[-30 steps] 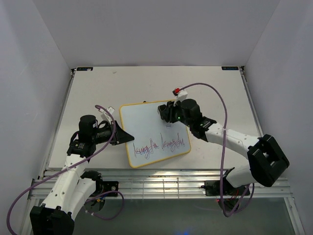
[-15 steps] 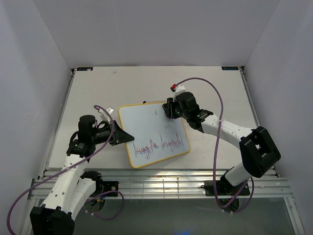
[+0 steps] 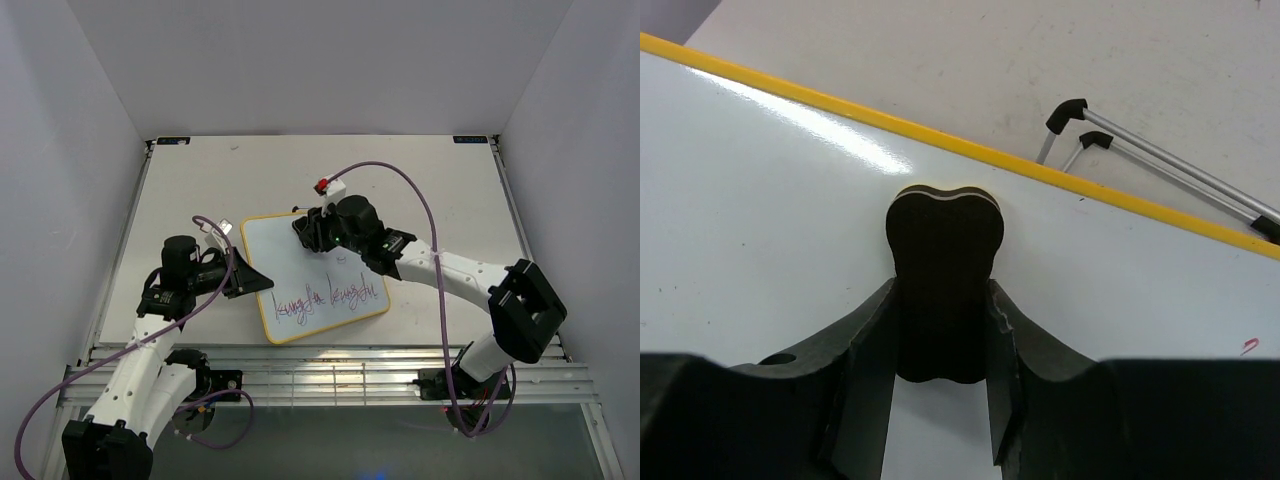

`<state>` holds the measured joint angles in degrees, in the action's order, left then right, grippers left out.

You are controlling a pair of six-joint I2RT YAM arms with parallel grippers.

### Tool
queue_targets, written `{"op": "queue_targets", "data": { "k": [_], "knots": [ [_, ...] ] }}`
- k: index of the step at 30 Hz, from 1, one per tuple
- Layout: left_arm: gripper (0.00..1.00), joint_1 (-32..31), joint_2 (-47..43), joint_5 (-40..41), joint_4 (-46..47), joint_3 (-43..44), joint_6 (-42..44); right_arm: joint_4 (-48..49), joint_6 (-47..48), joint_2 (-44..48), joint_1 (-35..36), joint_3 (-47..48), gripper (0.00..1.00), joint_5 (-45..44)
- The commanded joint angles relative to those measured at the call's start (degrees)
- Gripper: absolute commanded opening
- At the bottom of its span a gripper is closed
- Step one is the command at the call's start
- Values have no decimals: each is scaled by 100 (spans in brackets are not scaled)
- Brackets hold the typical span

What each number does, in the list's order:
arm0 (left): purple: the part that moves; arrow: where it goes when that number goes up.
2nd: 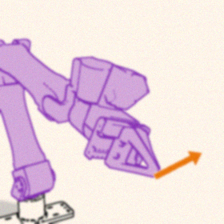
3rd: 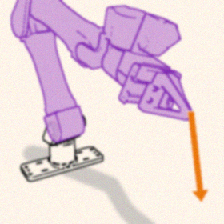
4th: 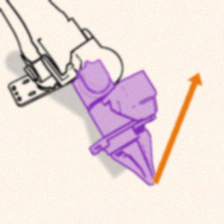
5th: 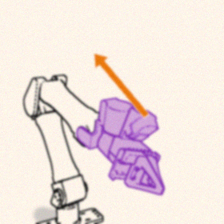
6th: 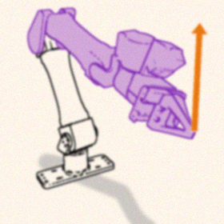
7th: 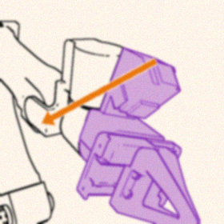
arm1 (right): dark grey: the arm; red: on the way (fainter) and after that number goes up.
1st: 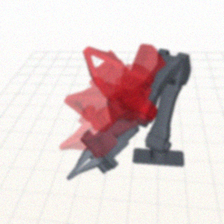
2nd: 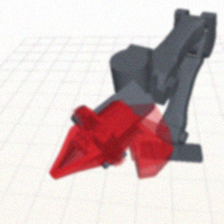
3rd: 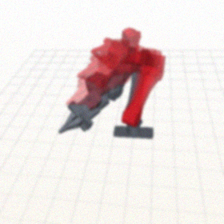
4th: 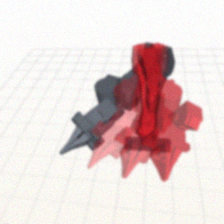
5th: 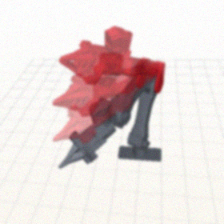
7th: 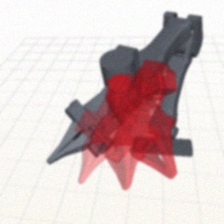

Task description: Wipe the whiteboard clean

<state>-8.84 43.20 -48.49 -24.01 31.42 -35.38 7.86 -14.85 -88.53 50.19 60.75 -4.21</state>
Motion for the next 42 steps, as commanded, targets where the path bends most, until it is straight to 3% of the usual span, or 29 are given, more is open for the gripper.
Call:
{"op": "queue_targets", "data": {
  "k": [1,8,16,22,29,32,42],
  "knots": [
    [0,-215,-198,-1084,924,154,998,-407,-176,-296,-491,-581,31,52],
    [0,-215,-224,-1093,916,163,998,-777,105,-366,-1924,-907,30,-46],
    [0,-215,-286,-908,889,145,971,-540,184,239,-2110,-1601,29,745],
    [0,-215,-356,-618,837,163,927,102,272,951,-1540,-2216,28,1273],
    [0,-215,-374,-222,924,110,796,549,-17,1461,-258,-2348,28,1351],
    [0,-215,-242,-275,1047,101,813,875,-97,1549,-203,-2533,28,1415],
    [0,-215,-40,-785,1302,57,848,498,-308,1629,-2118,-3491,29,1107]
  ]
}}
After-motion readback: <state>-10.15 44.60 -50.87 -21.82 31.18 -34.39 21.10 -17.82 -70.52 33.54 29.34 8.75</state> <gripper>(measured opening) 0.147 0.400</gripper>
